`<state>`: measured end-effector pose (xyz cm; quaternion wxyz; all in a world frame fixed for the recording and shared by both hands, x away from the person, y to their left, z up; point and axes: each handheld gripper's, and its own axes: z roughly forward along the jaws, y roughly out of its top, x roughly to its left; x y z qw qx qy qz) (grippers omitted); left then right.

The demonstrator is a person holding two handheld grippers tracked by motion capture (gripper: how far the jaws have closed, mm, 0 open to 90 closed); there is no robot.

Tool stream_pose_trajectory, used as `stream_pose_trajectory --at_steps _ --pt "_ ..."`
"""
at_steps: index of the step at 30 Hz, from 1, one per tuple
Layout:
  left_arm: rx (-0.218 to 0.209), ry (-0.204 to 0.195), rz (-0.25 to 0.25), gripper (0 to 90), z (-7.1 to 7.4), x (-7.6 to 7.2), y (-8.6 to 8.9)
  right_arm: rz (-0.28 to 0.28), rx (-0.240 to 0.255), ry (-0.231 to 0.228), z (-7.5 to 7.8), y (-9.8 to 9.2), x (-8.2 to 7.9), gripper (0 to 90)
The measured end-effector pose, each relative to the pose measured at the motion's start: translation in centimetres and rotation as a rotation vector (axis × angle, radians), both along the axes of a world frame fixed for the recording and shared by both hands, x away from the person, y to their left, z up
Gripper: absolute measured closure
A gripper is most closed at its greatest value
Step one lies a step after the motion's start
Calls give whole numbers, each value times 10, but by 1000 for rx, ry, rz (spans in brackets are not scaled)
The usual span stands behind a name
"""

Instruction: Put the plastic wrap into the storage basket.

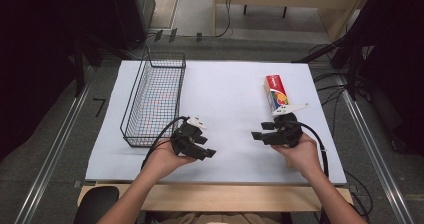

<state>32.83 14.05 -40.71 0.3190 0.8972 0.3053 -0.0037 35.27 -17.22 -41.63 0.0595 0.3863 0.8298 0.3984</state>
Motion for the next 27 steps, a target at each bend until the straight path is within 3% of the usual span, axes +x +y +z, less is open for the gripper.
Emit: stream_pose_trajectory --at_steps 6,17,20,27 --pt "-40 10 28 360 3 4 8 -5 -1 -7 -1 0 1 416" --pt "-36 19 17 317 1 7 6 18 -23 -1 -3 4 1 405" --pt "-46 22 18 312 1 7 5 6 -13 21 -2 4 0 410" --pt "-40 13 14 318 4 8 5 12 -38 4 -3 5 -2 411"
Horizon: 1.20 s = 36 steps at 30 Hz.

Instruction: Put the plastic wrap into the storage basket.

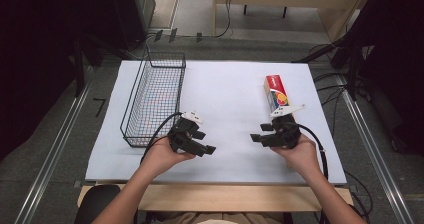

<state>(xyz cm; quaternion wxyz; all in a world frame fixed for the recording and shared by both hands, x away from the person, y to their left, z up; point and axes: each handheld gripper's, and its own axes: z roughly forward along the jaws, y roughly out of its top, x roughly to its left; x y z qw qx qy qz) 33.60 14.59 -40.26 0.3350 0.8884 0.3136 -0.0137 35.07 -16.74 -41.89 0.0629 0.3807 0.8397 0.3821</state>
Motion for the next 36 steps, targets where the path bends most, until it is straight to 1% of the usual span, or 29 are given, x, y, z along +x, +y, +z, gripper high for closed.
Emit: stream_pose_trajectory --at_steps 3,4,7,9,10,13,20,25,27,30,32,36 --pt "-4 -6 -5 335 1 0 1 5 3 2 0 1 -1 409" --pt "-5 -5 -1 335 2 0 1 4 5 6 0 1 -1 409" --pt "-12 6 12 340 4 1 2 18 -7 -6 0 2 -2 409" --pt "-16 6 13 341 4 1 1 23 -10 -4 0 2 -2 409" --pt "-13 -1 9 341 5 1 1 25 -10 -7 0 2 -2 409" --pt "-11 -7 5 340 5 1 1 30 -6 -2 -1 2 -3 409" --pt "1 -13 -1 337 3 1 1 31 -12 -6 -1 2 -3 402" --pt "2 -13 -1 337 4 1 1 37 -19 -5 -1 3 -3 402" --pt "2 -6 5 337 4 1 1 46 -19 -8 -1 3 -3 402" --pt "0 -3 9 337 4 1 1 46 -18 -3 -1 3 -3 402" --pt "3 -2 3 336 4 2 1 42 -16 1 0 3 -3 402" --pt "4 -2 3 336 5 2 3 28 -24 -8 2 -1 -3 398"
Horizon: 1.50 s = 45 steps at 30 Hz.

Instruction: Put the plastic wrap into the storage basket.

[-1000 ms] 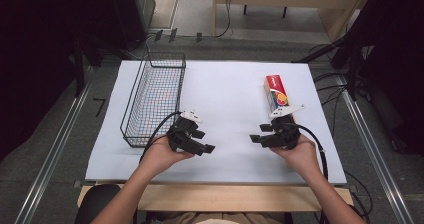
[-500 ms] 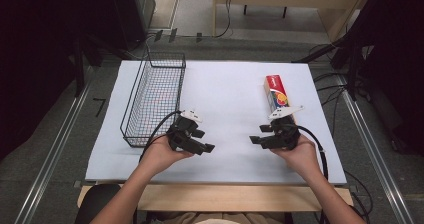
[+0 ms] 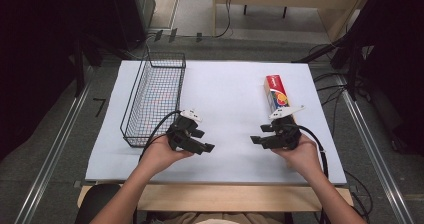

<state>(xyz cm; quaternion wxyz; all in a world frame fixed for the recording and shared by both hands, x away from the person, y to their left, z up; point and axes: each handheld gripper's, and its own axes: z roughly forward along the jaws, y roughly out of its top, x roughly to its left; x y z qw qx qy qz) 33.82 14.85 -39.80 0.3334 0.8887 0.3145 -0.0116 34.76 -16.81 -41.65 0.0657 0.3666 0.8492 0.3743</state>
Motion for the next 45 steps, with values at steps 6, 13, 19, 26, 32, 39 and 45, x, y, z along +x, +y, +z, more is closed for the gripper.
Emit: stream_pose_trajectory --at_steps 6,13,19,26,32,39,45 --pt "-14 -4 2 336 2 0 1 -54 3 -7 7 -11 3 396" --pt "-12 2 6 333 2 1 1 -112 3 -34 15 -24 10 396" --pt "-6 -4 -6 333 1 1 -1 -168 10 -53 26 -28 20 396" --pt "-9 0 -17 332 1 0 -5 -253 -35 -34 28 -32 32 395" --pt "-5 -3 -20 332 0 0 -5 -315 -81 -4 22 -35 46 382" --pt "-8 -3 -25 332 -1 3 -8 -402 -121 23 14 -43 62 318" --pt "-2 -6 -34 332 -2 3 -12 -461 -173 41 -2 -42 74 236"
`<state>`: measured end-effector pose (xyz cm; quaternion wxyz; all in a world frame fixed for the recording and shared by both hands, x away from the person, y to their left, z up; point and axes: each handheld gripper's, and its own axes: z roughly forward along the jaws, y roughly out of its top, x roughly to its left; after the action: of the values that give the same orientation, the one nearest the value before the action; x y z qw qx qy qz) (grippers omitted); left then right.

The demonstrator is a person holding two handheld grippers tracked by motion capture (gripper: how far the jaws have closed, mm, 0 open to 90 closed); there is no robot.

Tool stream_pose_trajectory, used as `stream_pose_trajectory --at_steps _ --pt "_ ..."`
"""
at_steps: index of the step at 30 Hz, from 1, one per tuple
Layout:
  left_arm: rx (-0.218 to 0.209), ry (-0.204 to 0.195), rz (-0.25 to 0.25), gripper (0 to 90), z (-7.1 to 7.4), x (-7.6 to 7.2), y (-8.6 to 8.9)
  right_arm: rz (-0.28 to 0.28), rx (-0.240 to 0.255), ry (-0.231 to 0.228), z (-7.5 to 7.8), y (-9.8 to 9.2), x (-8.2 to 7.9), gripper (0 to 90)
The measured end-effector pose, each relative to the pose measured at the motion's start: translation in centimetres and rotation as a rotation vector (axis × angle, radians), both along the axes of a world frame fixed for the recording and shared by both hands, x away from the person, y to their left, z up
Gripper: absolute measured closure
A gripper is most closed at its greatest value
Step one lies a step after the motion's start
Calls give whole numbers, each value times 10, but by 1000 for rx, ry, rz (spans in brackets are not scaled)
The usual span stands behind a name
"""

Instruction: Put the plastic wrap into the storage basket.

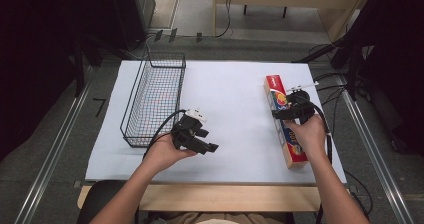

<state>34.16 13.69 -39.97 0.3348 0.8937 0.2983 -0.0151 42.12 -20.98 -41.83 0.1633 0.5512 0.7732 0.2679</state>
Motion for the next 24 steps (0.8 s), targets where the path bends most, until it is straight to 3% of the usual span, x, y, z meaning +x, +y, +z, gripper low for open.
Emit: stream_pose_trajectory --at_steps 3,7,15,21,24 --pt "4 1 -7 332 -1 1 -1 -6 -12 -2 -3 0 0 243" --pt "8 -1 -11 332 -1 1 -1 -18 -6 44 -13 -4 2 244" --pt "14 2 -7 332 -2 1 -1 -17 -41 101 -29 -1 7 257" --pt "21 2 -13 332 -3 1 -2 -18 -6 129 -31 -6 8 281" --pt "21 3 -18 332 -4 1 -3 -18 -34 155 -33 -4 9 284"
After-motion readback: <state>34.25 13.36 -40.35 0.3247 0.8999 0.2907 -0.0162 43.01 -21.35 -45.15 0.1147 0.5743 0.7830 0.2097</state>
